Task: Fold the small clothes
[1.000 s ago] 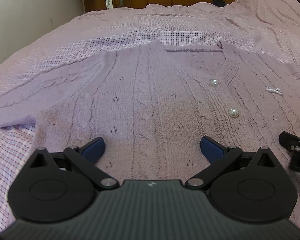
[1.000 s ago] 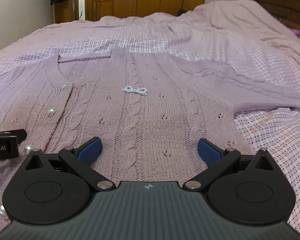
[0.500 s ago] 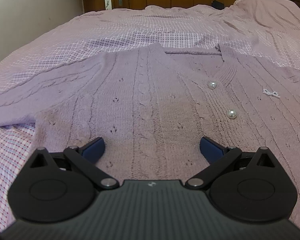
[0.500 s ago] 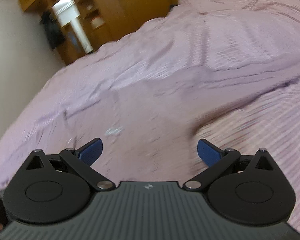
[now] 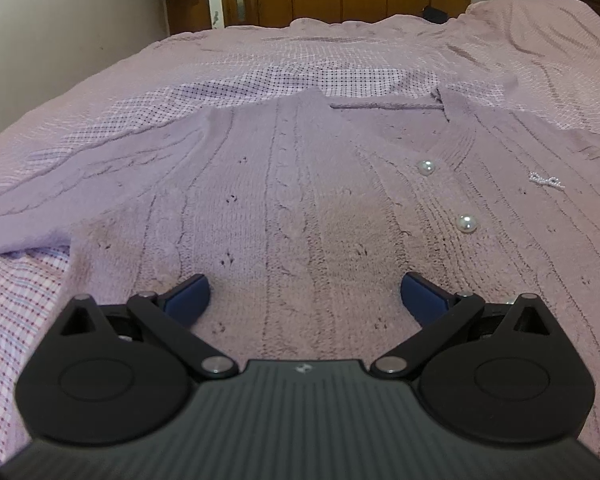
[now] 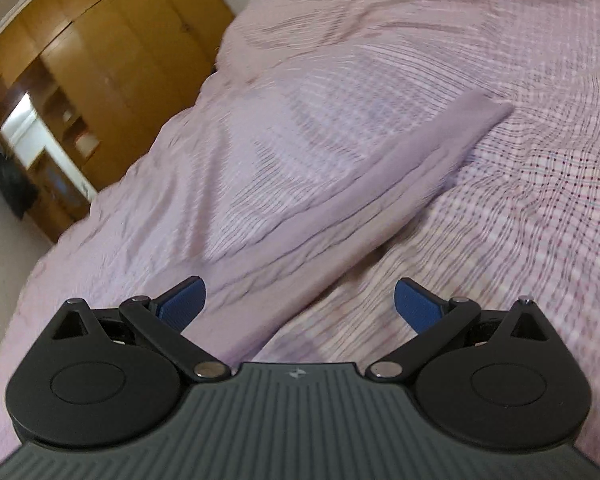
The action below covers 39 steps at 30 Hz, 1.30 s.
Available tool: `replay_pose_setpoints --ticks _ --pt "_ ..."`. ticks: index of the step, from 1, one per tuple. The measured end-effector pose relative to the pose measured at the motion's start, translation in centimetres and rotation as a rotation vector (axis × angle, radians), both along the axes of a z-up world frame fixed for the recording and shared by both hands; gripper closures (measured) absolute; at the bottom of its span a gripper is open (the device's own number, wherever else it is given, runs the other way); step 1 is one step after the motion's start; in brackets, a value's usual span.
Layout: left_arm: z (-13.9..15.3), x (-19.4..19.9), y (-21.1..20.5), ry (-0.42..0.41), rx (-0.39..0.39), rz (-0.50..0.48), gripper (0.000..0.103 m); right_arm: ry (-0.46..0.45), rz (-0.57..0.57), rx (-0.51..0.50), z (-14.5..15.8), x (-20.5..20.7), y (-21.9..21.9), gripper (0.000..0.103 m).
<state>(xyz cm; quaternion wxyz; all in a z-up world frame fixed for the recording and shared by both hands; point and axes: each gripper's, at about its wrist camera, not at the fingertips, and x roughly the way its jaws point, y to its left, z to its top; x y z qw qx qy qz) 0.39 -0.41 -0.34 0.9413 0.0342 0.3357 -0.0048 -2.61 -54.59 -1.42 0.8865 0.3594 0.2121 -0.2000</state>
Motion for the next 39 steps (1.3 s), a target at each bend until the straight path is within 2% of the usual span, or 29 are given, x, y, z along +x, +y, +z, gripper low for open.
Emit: replay_pose_setpoints --ticks 6,13,16,17,18,19,20,21,25,29,34,39 --pt "-0.3 -0.2 -0.1 -0.022 0.011 0.006 0.0 -0.056 -0.049 0.096 -2.1 1.2 -4.4 0.0" --pt "-0.3 -0.3 -0.3 -0.029 0.021 0.009 0.0 -0.05 -0.05 0.027 -2.5 3.2 -6.0 0.002" --pt "-0.3 -0.3 -0.3 -0.03 0.022 0.011 0.0 -0.034 -0.089 0.01 -2.7 3.5 -6.4 0.021" --pt "-0.3 -0.4 -0.3 -0.032 0.024 0.013 0.0 -0.026 -0.101 0.014 -2.8 3.5 -6.6 0.035" --pt "-0.3 -0.4 -0.4 -0.033 0.028 0.014 0.0 -0.015 -0.114 0.026 -3.0 3.6 -6.9 0.056" --pt "-0.3 -0.4 -0.4 -0.033 0.031 0.014 0.0 -0.001 -0.12 0.041 -3.1 3.6 -7.3 0.069" --pt "-0.3 -0.4 -0.5 -0.034 0.034 0.015 0.0 0.006 -0.125 0.051 -3.2 3.5 -7.5 0.088" --pt "-0.3 -0.4 -0.5 -0.033 0.036 0.015 0.0 -0.001 -0.129 0.054 -3.1 3.2 -7.6 0.095" --pt "-0.1 -0.1 -0.5 -0.023 0.037 0.015 0.0 -0.068 -0.115 0.028 -1.4 1.6 -6.9 0.097" --pt "0.4 0.4 -0.7 0.009 0.051 0.014 0.0 -0.135 -0.065 -0.009 1.8 0.2 -5.3 0.098" --pt "1.2 1.1 -0.3 0.063 0.028 0.018 0.0 -0.151 0.024 -0.133 6.1 -0.5 -1.4 0.098" --pt "2.7 0.3 0.4 0.08 0.006 0.006 0.0 -0.188 0.102 -0.178 9.0 -0.7 2.7 0.098"
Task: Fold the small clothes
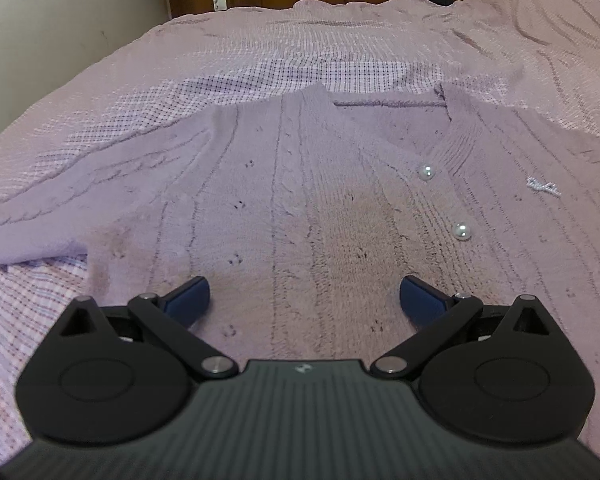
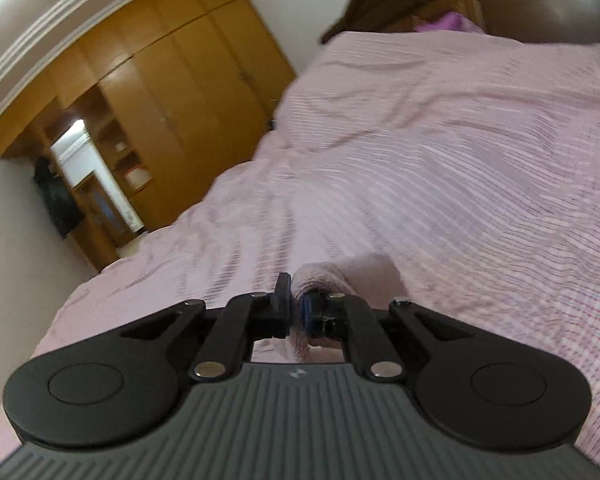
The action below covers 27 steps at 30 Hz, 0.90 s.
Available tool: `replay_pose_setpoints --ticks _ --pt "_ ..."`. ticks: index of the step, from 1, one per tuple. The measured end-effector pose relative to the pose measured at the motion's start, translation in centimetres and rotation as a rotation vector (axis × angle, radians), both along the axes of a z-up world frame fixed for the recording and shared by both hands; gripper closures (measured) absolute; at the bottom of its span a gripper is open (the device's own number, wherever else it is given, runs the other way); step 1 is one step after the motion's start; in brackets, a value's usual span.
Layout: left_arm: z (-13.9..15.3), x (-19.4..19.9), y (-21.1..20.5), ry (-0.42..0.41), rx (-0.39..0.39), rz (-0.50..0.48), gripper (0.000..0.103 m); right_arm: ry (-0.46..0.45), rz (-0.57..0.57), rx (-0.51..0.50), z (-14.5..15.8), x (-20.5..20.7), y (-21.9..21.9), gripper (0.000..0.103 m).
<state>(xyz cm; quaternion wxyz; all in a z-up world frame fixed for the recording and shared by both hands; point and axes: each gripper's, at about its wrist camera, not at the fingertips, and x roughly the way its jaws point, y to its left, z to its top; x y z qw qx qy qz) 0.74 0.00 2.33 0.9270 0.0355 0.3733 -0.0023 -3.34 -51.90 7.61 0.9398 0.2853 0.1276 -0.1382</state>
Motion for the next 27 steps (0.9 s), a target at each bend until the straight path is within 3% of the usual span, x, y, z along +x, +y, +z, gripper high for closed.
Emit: replay_pose_setpoints --ticks 13,22,27 --pt "3.7 -1.9 4.5 -0.054 -0.049 0.038 0.0 -0.089 0.166 -0.028 5.2 2.6 13.2 0.098" --pt "4.2 -2.6 7.4 -0.088 -0.085 0.086 0.0 -0.115 0.297 -0.031 7.0 5.1 22.7 0.098" --pt "4.5 -2.6 8.8 -0.1 -0.1 0.116 0.0 -0.099 0.372 -0.076 6.6 6.3 28.9 0.098"
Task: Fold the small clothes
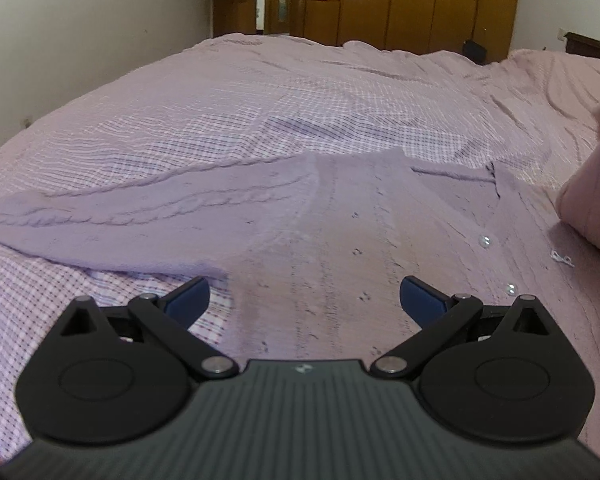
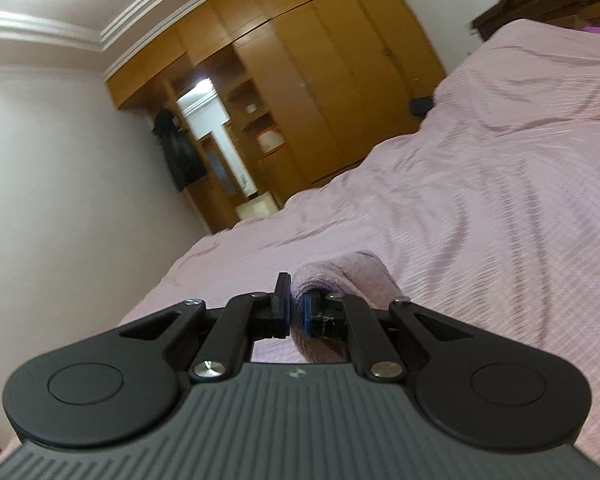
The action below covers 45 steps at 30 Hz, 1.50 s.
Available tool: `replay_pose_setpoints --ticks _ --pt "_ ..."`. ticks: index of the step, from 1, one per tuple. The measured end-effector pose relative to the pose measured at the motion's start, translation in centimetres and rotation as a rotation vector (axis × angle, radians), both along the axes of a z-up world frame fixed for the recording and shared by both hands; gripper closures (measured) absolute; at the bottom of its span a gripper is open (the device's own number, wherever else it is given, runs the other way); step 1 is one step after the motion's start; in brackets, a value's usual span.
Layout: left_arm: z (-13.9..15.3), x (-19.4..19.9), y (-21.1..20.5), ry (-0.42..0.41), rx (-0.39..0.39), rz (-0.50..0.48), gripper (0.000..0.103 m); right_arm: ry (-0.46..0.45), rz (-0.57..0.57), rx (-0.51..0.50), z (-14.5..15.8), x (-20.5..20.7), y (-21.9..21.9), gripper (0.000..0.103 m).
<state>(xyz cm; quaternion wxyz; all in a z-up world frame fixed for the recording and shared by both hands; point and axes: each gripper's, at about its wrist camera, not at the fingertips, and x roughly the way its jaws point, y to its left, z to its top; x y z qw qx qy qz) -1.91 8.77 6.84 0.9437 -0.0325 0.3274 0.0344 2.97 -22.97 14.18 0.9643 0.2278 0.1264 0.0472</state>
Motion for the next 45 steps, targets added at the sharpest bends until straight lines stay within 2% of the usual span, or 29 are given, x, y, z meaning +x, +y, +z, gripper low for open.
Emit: replay_pose_setpoints --ticks 6,13,14,16,18,20,25,26,29,32,35,39,45 --pt "0.0 0.0 0.8 -0.001 0.015 0.01 0.0 0.081 0.115 -0.116 -4.2 1.1 7.2 0.098" --pt "-0.5 0.4 0.7 0.004 0.017 0.009 0.0 0.239 0.229 -0.135 -10.2 2.3 10.8 0.096" --pt "-0.5 0.5 0.6 0.005 0.015 0.006 0.0 0.268 0.243 -0.14 -10.8 2.4 11.2 0.093" --pt "-0.6 0.7 0.2 0.007 0.013 -0.007 0.0 0.3 0.261 -0.15 -11.9 2.4 10.9 0.078" --pt "-0.6 0.9 -0.4 0.005 0.017 -0.024 0.0 0.307 0.29 -0.153 -12.4 1.5 10.4 0.048" --pt "-0.5 0.9 -1.2 -0.004 0.027 -0.043 0.0 0.309 0.33 -0.158 -12.2 0.5 10.1 0.041" --pt "0.0 1.2 -3.9 -0.029 0.048 -0.095 0.0 0.27 0.342 -0.245 -9.1 -2.4 7.2 0.04" --pt "0.1 1.3 -4.5 -0.031 0.049 -0.106 0.0 0.27 0.345 -0.25 -8.6 -3.0 6.3 0.035" --pt "0.5 1.6 -6.4 -0.036 0.016 -0.158 0.0 0.235 0.328 -0.213 -8.1 -3.6 3.4 0.032" --pt "0.9 2.1 -8.8 -0.052 0.008 -0.214 0.0 0.205 0.221 -0.17 -8.7 -3.5 0.3 0.032" --pt "1.0 2.6 -11.8 -0.075 0.065 -0.275 0.0 0.253 0.159 -0.124 -9.8 -2.7 -2.2 0.032" --pt "0.5 3.6 -15.1 -0.082 0.097 -0.359 0.0 0.279 0.086 -0.11 -9.7 -2.3 -5.0 0.032" --pt "-1.0 4.0 -20.0 -0.147 0.289 -0.507 0.0 0.3 0.033 0.007 -9.7 -2.2 -8.5 0.032"
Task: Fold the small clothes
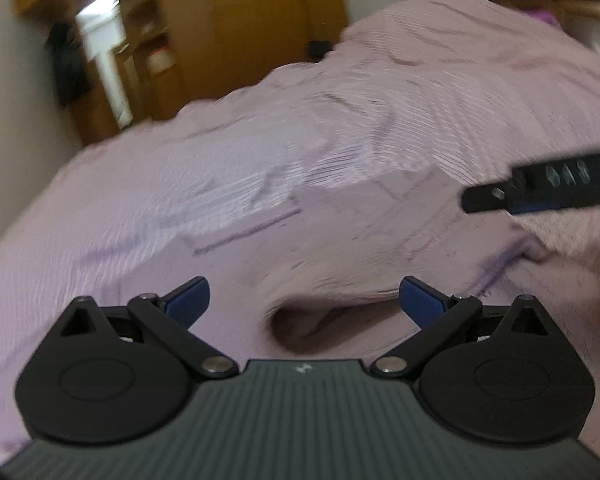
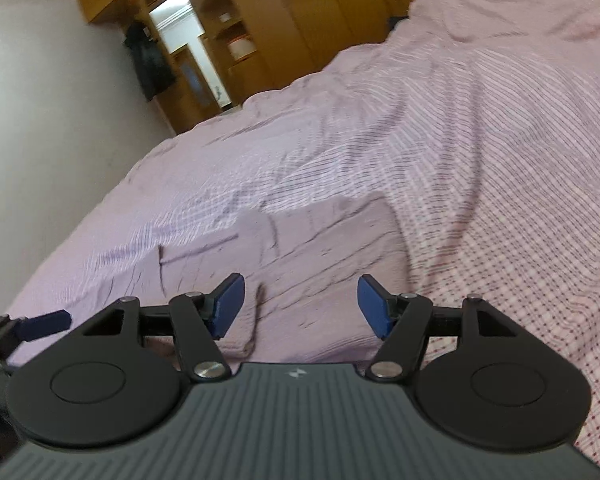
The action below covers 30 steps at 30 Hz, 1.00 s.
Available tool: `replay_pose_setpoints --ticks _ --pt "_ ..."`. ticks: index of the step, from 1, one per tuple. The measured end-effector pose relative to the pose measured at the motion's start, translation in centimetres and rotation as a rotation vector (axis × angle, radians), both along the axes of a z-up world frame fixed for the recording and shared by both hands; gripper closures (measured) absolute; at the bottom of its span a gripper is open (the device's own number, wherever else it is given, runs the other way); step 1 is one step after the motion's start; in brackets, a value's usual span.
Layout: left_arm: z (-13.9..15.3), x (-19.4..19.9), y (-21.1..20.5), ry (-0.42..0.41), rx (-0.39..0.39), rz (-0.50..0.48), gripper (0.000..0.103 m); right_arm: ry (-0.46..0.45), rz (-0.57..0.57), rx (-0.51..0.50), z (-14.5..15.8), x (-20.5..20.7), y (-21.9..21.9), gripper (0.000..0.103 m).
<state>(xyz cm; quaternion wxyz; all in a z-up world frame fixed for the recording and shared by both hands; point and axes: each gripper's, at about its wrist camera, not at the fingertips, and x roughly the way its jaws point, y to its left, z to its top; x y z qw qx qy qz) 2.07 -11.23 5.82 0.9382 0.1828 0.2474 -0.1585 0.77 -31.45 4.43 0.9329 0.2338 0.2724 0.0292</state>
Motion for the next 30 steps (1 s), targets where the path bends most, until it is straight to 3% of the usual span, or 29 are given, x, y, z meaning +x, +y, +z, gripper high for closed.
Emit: replay_pose_setpoints --ticks 3,9,12,14,16,17,18,23,30 --pt "-1.2 0.4 -1.5 -0.008 0.063 -0.054 0.001 0.049 0.011 0.015 -0.6 0.7 -0.6 0.032" --pt "-4.0 0.6 -4.3 -0.07 0.241 -0.136 0.02 0.098 0.002 0.02 -1.2 2.1 -0.7 0.032" --pt "-4.9 1.0 -4.9 -0.074 0.274 -0.138 0.026 0.097 0.009 0.013 -1.2 2.3 -0.4 0.032" --pt "-5.3 1.2 -4.9 -0.067 0.259 -0.141 0.036 0.098 0.011 0.012 -1.2 2.3 -0.4 0.032" --pt "-5.5 1.5 -4.9 -0.048 0.24 -0.145 0.062 0.098 0.01 0.02 -1.2 2.3 -0.5 0.032" --pt "-5.6 1.7 -4.9 -0.033 0.229 -0.145 0.085 0.098 0.007 0.024 -1.1 2.3 -0.6 0.032" --pt "-5.6 2.0 -4.9 -0.013 0.215 -0.142 0.092 0.1 0.005 0.026 -1.1 2.3 -0.6 0.032" --pt "-3.8 2.5 -3.4 0.0 0.079 -0.098 0.094 0.115 0.01 0.043 -1.4 2.5 -0.5 0.032" --pt "0.9 3.0 2.0 -0.093 -0.105 0.109 0.094 0.124 0.038 0.033 -1.7 2.8 0.1 0.032"
